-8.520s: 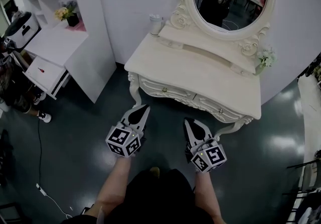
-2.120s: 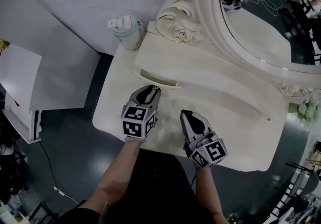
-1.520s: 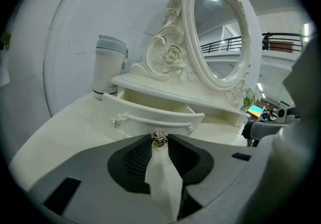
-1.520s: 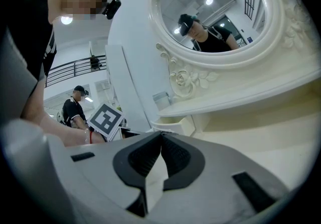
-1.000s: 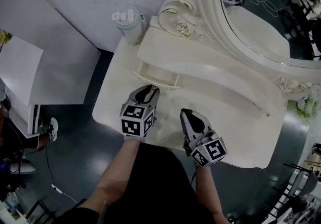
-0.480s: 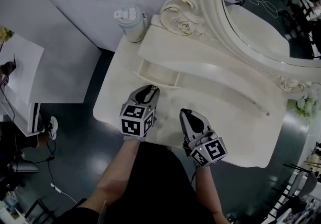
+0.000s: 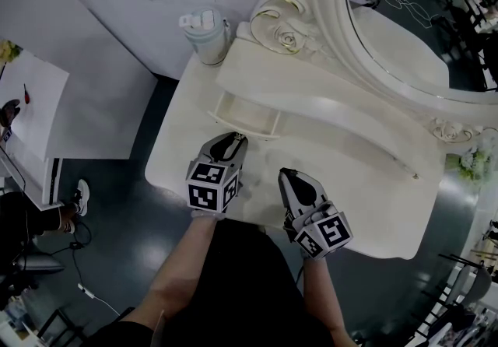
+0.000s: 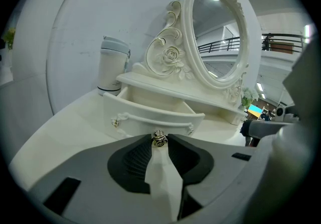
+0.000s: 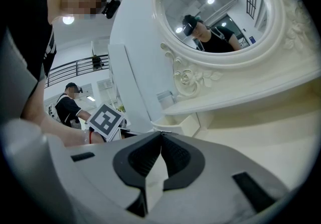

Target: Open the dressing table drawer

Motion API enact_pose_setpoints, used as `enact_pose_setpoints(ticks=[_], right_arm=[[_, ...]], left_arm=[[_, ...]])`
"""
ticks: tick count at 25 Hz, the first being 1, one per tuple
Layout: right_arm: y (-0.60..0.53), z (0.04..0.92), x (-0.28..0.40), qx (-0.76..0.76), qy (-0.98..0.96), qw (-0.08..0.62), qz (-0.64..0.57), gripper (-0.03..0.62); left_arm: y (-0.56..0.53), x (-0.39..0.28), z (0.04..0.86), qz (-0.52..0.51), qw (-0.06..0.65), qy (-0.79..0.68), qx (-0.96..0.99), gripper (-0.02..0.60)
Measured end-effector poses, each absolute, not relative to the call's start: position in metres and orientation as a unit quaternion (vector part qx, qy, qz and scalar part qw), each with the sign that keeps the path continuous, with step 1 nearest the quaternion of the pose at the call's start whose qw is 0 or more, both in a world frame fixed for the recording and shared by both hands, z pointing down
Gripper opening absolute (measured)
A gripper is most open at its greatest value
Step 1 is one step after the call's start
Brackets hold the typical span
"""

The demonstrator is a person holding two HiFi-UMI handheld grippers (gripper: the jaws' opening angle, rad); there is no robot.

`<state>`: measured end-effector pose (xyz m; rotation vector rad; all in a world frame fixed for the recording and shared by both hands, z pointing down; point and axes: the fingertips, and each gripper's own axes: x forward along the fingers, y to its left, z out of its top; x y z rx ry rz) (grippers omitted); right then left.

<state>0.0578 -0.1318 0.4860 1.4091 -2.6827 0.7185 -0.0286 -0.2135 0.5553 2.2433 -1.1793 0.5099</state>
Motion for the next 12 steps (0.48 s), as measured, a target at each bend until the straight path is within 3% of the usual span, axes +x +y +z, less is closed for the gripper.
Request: enact_pose_setpoints(ticks=[12], right_arm=[[-0.1307, 0.4867, 0.0556, 0.451, -0.861, 0.017, 0.233, 0.006]], left_arm=[[-0.2102, -0.0309, 0.5548, 0.191, 0.277, -0.437, 0.834, 0.115]])
